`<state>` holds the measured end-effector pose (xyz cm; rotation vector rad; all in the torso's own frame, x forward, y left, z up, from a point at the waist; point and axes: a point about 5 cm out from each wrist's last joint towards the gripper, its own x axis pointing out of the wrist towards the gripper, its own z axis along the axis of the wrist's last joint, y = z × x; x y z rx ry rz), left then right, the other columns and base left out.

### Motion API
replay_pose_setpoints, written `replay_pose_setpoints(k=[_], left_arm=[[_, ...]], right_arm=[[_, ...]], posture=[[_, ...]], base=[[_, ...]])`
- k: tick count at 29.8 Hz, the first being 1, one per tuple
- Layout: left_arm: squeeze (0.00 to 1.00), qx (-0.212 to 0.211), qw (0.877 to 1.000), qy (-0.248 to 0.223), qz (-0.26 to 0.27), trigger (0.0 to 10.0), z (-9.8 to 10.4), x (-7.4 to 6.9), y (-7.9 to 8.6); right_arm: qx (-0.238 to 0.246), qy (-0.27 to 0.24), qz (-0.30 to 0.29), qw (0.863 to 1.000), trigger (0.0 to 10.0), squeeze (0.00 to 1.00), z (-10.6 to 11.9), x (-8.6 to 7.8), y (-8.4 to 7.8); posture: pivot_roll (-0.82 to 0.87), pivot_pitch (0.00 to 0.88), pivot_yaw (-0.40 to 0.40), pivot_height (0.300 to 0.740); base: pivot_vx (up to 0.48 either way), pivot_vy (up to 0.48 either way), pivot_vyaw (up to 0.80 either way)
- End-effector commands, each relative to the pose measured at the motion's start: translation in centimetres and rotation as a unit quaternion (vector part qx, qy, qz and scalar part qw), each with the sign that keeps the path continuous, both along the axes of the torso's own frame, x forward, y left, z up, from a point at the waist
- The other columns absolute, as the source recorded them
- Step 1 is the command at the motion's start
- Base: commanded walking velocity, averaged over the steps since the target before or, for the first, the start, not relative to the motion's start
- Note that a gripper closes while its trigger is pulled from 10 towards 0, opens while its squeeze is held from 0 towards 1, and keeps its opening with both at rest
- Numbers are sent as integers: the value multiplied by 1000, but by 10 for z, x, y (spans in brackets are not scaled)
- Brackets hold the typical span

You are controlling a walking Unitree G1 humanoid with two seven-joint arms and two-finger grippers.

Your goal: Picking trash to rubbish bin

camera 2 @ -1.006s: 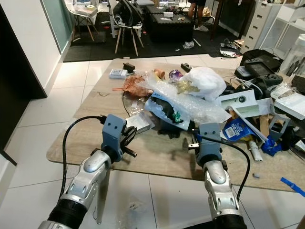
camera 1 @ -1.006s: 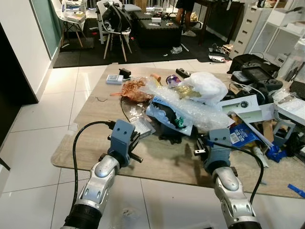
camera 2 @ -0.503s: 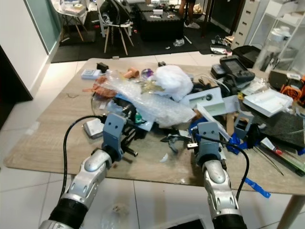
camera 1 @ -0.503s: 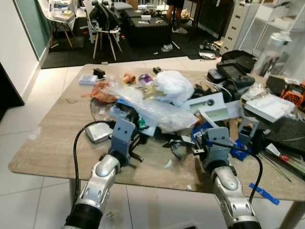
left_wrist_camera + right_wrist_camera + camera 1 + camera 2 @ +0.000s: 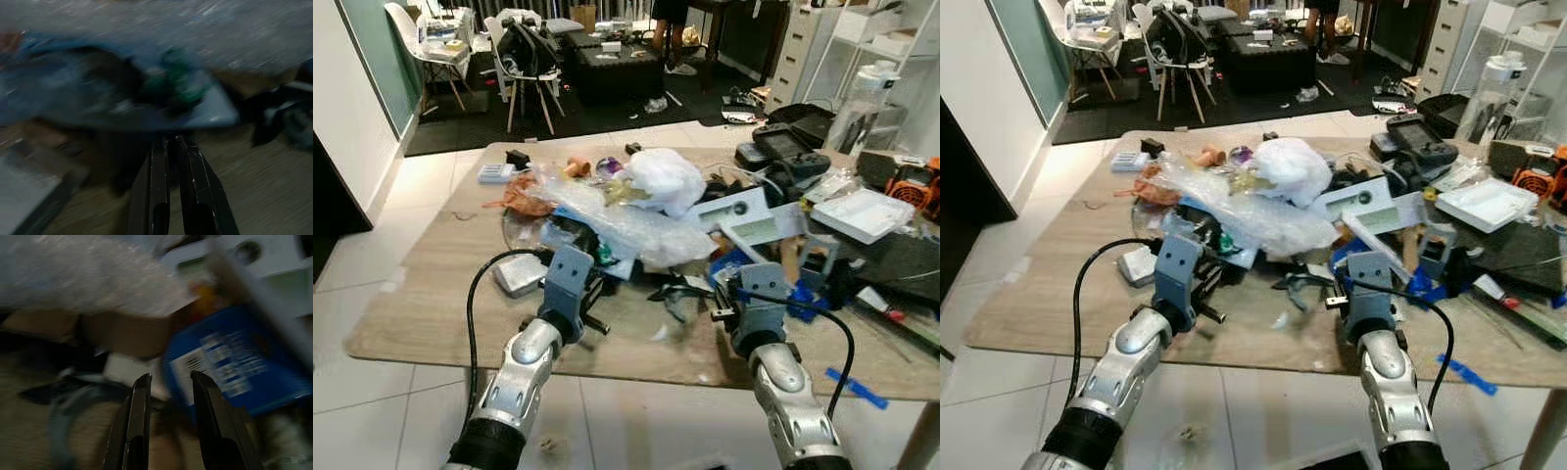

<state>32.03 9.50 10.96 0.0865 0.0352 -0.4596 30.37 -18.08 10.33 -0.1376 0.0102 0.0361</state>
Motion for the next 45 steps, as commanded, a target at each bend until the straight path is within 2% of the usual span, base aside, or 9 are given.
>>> replay_pose_setpoints(k=[1,10,12,13,15,26,38,39,45], left_arm=[[0,6,1000,11,7,10000,-6,-1,4],[0,-2,1000,1,-3,10000,-3,-2,0],[0,-3,1000,-2,-3,10000,-2,-2,0],[0,-4,1000,-2,-3,10000,-2,-2,0],[0,-12,1000,-9,-6,10000,0,-2,0],[0,-28,992,-27,-123,10000,5,-15,-17],[0,57,969,-65,-231,10000,4,-27,-24],[0,57,969,-66,-233,10000,4,-27,-25],[0,57,969,-71,-230,10000,6,-26,-24]], right_arm=[[2,11,7,1000,10000,0,-4,-1,5],[11,19,6,1000,10000,0,-6,-1,3],[24,17,11,999,10000,227,-7,-1,3],[27,17,11,999,10000,871,-7,-1,3],[31,25,22,999,10000,1000,-9,-2,4],[14,43,28,999,10000,1000,-18,2,-1],[-4,81,54,995,10000,1000,-28,10,2],[-11,98,57,994,10000,0,-33,10,3],[-6,103,52,993,10000,0,-34,15,3]], posture=[[-133,43,-1,740],[-133,45,-2,740],[-133,47,-1,740],[-133,47,-1,740],[-132,48,-3,740],[-130,52,-5,740],[-129,52,-8,740],[-129,52,-8,740],[-123,52,-10,740]], base=[[0,0,0],[0,0,0],[0,0,0],[0,0,0],[0,0,0],[0,0,0],[0,0,0],[0,0,0],[0,0,0]])
